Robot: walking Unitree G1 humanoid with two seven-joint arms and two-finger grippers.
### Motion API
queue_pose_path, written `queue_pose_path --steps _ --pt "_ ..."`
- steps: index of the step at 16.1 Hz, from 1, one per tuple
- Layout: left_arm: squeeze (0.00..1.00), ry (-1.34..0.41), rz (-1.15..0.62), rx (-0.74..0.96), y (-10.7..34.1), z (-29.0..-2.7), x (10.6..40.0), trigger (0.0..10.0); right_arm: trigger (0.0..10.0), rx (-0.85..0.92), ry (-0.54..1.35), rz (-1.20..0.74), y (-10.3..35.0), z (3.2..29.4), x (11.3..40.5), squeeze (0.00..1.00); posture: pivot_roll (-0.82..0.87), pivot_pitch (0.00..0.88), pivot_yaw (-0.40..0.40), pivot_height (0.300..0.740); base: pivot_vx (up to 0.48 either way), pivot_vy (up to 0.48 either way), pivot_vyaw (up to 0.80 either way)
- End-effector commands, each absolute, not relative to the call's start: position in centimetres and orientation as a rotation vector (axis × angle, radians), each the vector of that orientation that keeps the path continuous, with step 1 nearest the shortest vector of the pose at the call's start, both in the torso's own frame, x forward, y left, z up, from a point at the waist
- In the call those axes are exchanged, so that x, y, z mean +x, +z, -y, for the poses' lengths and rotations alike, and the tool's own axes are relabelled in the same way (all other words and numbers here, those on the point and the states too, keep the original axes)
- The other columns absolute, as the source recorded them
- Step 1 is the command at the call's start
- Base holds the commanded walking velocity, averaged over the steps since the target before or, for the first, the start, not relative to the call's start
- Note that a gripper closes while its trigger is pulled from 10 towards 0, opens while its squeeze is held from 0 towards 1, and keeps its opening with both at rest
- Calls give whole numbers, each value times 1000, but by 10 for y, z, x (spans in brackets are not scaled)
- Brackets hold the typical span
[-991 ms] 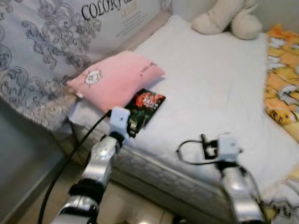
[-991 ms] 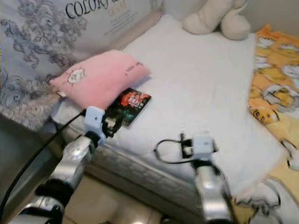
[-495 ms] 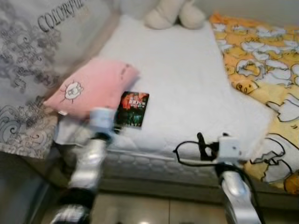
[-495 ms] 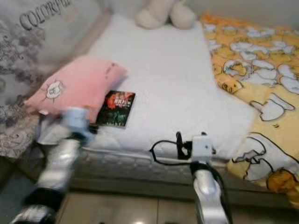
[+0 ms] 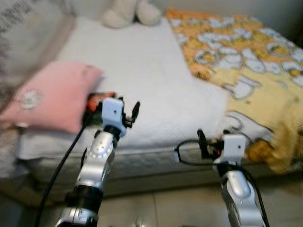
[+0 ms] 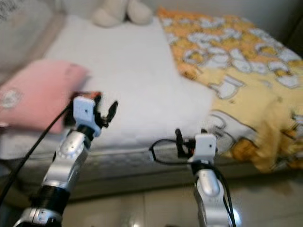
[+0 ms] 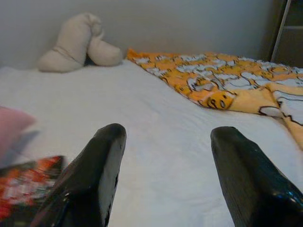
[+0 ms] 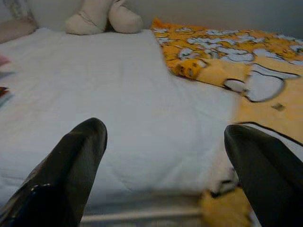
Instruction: Clean up the room
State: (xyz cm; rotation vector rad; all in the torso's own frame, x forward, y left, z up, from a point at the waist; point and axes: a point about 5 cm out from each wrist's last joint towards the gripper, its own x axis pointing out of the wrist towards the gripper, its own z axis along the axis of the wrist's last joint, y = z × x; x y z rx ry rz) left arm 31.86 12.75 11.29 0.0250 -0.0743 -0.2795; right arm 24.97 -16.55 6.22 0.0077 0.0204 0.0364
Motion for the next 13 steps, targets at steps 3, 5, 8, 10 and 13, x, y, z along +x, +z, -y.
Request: queue_pose_path --steps 3,5,8,10,13 --pt "0 -289 10 35 100 -121 320 10000 10000 15 16 -47 58 173 244 0 -32 0 22 740 0 -480 -712" --pt "0 -293 -14 49 96 -121 321 10000 10000 5 13 -66 54 175 238 0 -52 0 28 740 0 -480 -716" --pt "0 -259 -41 35 90 -126 325 10000 10000 -40 -6 -105 47 181 240 0 -61 0 27 740 0 -313 -471" --pt "0 -291 -54 99 89 -120 329 10000 10000 -59 21 -85 53 177 247 0 -60 0 25 740 0 0 0" --pt "0 -234 -81 77 87 -126 333 10000 10000 -74 51 -72 57 171 256 0 -60 0 22 740 262 0 0"
